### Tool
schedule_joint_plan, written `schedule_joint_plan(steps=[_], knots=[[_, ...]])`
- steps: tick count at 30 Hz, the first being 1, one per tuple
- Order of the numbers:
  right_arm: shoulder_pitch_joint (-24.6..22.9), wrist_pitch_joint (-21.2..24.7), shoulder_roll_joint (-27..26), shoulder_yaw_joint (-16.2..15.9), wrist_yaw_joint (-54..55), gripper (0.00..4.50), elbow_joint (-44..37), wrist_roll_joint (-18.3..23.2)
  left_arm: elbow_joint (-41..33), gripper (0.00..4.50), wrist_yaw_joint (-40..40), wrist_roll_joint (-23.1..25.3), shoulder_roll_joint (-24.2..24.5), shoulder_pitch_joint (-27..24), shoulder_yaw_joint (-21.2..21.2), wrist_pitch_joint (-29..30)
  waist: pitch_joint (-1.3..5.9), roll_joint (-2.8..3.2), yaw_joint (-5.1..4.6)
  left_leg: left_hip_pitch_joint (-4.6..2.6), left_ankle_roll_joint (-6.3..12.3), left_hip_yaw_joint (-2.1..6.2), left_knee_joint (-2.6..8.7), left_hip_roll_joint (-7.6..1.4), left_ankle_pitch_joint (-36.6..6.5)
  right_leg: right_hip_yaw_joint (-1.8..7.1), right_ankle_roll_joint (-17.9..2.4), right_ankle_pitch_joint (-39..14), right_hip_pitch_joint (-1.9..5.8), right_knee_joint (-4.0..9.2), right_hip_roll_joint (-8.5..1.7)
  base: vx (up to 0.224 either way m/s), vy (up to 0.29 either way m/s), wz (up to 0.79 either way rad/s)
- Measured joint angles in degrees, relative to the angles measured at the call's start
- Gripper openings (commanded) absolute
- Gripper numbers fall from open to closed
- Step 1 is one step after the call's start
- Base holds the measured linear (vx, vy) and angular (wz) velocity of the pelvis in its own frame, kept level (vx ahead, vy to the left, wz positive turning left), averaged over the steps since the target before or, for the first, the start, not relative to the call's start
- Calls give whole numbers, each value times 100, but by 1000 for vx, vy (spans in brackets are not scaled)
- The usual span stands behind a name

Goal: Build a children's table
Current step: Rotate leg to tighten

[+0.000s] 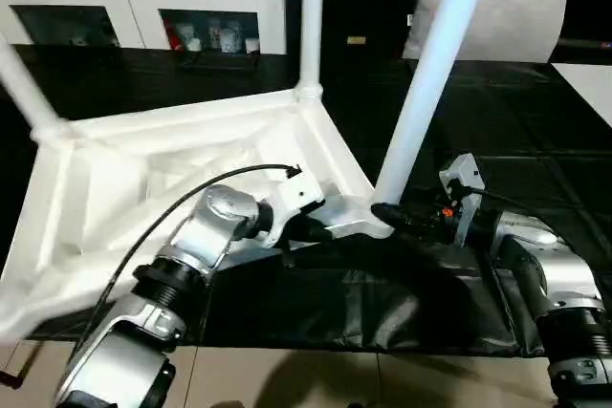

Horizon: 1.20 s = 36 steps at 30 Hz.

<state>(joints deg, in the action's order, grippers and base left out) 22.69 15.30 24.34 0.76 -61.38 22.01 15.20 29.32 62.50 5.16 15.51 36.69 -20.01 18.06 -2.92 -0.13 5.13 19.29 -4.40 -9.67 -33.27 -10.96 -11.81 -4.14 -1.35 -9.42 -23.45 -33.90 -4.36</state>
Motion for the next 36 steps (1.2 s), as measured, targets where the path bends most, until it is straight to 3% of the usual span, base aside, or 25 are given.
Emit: schedule_joint_plan(steps=[5,9,14,26,33,36], knots=[[-16,-12,441,-170,-828,393,-172,92,-105,0,770,-54,443,-83,-228,-487,-1,0,24,-2,-26,0,-8,-2,-15,0,-2,1,2,-6,0,0,0,0],[-17,-26,689,-252,-1431,393,-197,148,-155,0,1467,-96,796,-103,-372,-839,0,1,108,-12,-29,-1,-11,-3,-17,0,-2,1,9,-9,0,0,0,0],[-58,-211,816,-688,-2165,363,-388,218,-169,0,1961,-160,895,-92,-519,-1003,1,4,164,-11,-31,-1,-21,-1,-20,5,-2,1,12,-10,-3,0,0,0],[-57,-204,774,-1000,-2630,265,-264,276,-171,0,2148,-198,924,-92,-577,-1102,0,3,206,-8,-33,-1,-27,-1,-20,5,6,-3,12,-16,-3,0,0,0],[-83,89,716,-900,-2587,215,-271,433,-164,0,2118,-288,823,-91,-511,-837,0,3,243,-7,-31,-2,-28,-2,-19,5,0,0,12,-16,-3,0,0,0],[-138,223,530,-763,-2066,200,-336,414,-139,0,1815,-283,751,-86,-385,-484,0,3,232,-16,-36,-2,-29,-2,-16,6,22,-12,12,-21,-3,0,0,0]])
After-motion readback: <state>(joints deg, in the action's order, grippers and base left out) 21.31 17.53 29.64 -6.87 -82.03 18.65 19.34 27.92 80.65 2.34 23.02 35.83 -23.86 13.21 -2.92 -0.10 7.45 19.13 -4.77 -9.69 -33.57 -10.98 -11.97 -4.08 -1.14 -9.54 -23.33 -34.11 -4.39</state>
